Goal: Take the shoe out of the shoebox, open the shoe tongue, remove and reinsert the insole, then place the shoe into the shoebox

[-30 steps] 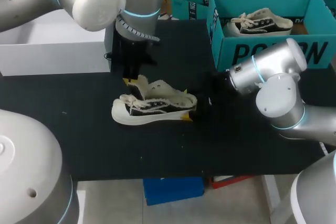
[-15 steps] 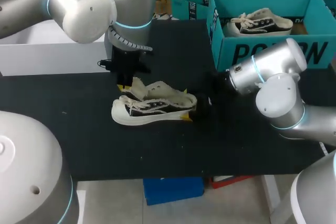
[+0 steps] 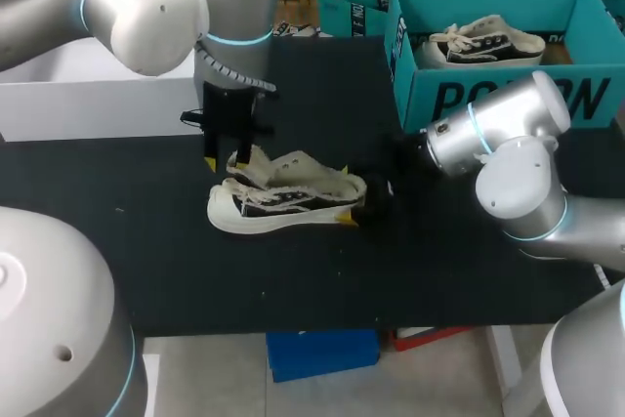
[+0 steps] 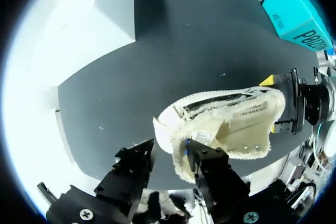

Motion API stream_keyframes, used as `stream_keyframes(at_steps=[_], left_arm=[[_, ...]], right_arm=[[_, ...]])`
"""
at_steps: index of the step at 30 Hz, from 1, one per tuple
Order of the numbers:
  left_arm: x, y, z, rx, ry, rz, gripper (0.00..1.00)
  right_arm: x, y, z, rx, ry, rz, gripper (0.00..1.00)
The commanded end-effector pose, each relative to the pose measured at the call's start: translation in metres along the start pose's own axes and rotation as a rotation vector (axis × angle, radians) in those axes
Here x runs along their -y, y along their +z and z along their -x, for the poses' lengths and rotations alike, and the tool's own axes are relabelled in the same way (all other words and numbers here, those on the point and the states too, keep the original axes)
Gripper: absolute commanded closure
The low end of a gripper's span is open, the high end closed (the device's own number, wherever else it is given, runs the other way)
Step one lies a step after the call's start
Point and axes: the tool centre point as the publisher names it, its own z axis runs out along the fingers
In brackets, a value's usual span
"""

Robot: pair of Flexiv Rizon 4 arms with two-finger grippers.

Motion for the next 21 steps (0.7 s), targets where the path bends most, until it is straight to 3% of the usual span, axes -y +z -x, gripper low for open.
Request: stream_keyframes(at_steps=[1,4,9,16,17,18,20,21], left_arm=[[0.01,-0.02,0.017,-0.089,0.103,0.019,0.0],[0.014,-0.041,0.026,-0.155,0.226,0.01,0.0],[0.019,-0.068,0.038,-0.164,0.557,-0.065,0.0],[0.043,-0.084,0.051,-0.149,0.892,-0.085,0.0],[0.046,-0.085,0.052,-0.147,0.922,-0.1,0.07],[0.048,-0.085,0.052,-0.152,0.966,-0.103,0.42],[0.05,-0.088,0.051,-0.176,1.026,-0.108,0.76],[0.05,-0.089,0.05,-0.193,1.061,-0.107,0.99]], right_arm=[[0.002,0.002,0.0,0.001,0.001,0.0,1.0],[0.002,0.002,0.0,0.001,0.001,0.0,1.0],[0.002,0.002,0.0,0.001,0.001,0.0,1.0],[0.002,0.002,0.0,0.001,0.001,0.0,1.0],[0.002,0.002,0.0,0.001,0.001,0.0,1.0],[0.002,0.002,0.0,0.001,0.001,0.0,1.0],[0.002,0.002,0.0,0.001,0.001,0.0,1.0],[0.002,0.002,0.0,0.001,0.001,0.0,1.0]])
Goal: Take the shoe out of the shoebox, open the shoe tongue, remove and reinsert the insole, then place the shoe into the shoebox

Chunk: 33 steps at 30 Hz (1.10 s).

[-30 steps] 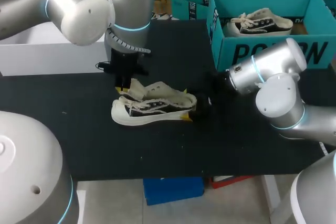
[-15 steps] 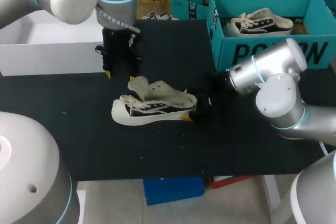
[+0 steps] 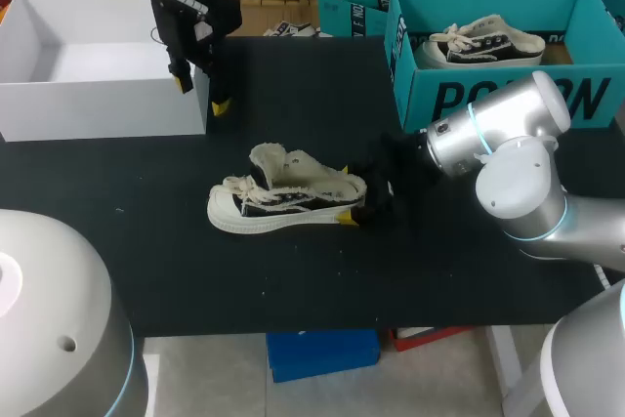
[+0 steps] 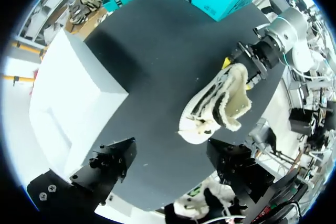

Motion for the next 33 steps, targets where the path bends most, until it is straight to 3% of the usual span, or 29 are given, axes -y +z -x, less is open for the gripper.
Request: stream_keyframes(at_steps=[1,18,33], left_arm=[[0.007,-0.003,0.001,-0.069,0.441,-0.022,1.0],[0.026,-0.011,-0.077,-0.264,0.627,-0.026,1.0],[0.026,-0.011,-0.077,-0.264,0.627,-0.026,1.0]], right_arm=[[0.002,0.002,0.0,0.001,0.001,-0.001,1.0],[0.002,0.002,0.0,0.001,0.001,-0.001,1.0],[0.002,0.002,0.0,0.001,0.001,-0.001,1.0]])
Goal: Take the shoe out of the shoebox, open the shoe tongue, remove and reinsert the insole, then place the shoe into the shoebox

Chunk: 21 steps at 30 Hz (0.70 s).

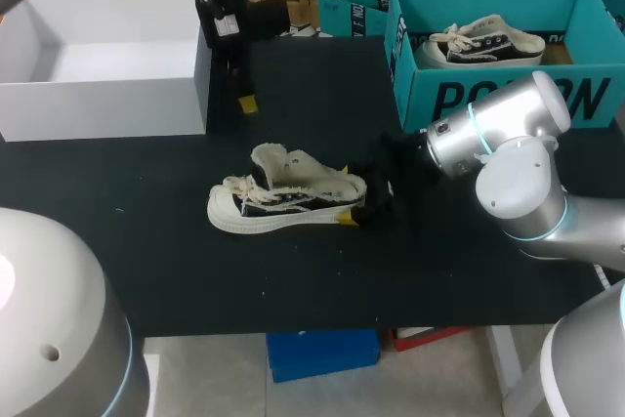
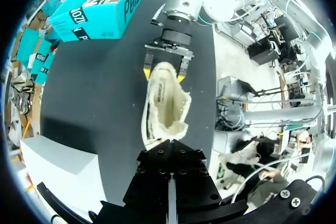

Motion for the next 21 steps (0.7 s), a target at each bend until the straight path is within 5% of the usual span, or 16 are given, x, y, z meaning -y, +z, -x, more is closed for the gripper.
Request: stream_keyframes(at_steps=[1,9,21], left_arm=[[0.0,0.001,0.0,0.0,0.002,-0.001,1.0],[0.0,0.001,0.0,0.0,0.002,-0.001,1.0],[0.051,0.021,-0.017,0.003,0.102,0.027,1.0]], right_arm=[[0.002,0.002,0.0,0.001,0.001,-0.001,1.0],[0.002,0.002,0.0,0.001,0.001,-0.001,1.0],[0.002,0.002,0.0,0.001,0.001,-0.001,1.0]])
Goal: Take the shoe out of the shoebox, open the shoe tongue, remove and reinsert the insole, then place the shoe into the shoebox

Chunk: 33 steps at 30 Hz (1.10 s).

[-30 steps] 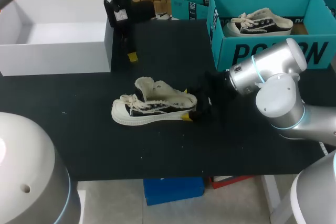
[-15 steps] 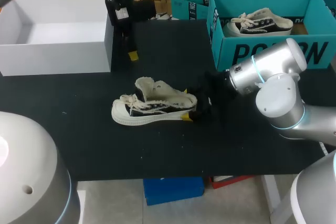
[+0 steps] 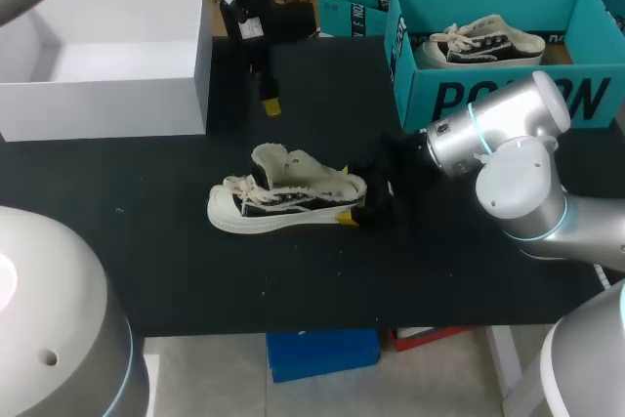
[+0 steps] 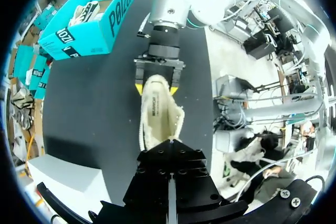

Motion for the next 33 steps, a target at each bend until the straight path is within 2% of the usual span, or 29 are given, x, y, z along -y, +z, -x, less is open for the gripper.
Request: stream_keyframes(at_steps=[1,18,30,33], left_arm=[[0.016,0.016,0.001,-0.008,0.007,0.025,1.0],[0.031,0.072,0.002,-0.044,0.073,0.055,1.0],[0.018,0.105,0.007,-0.056,0.066,0.035,1.0],[0.016,0.112,0.008,-0.036,0.061,0.056,1.0]], right_arm=[[0.002,0.002,0.0,0.001,0.001,-0.001,1.0],[0.002,0.002,0.0,0.001,0.001,-0.001,1.0],[0.002,0.002,0.0,0.001,0.001,-0.001,1.0],[0.002,0.002,0.0,0.001,0.001,-0.001,1.0]])
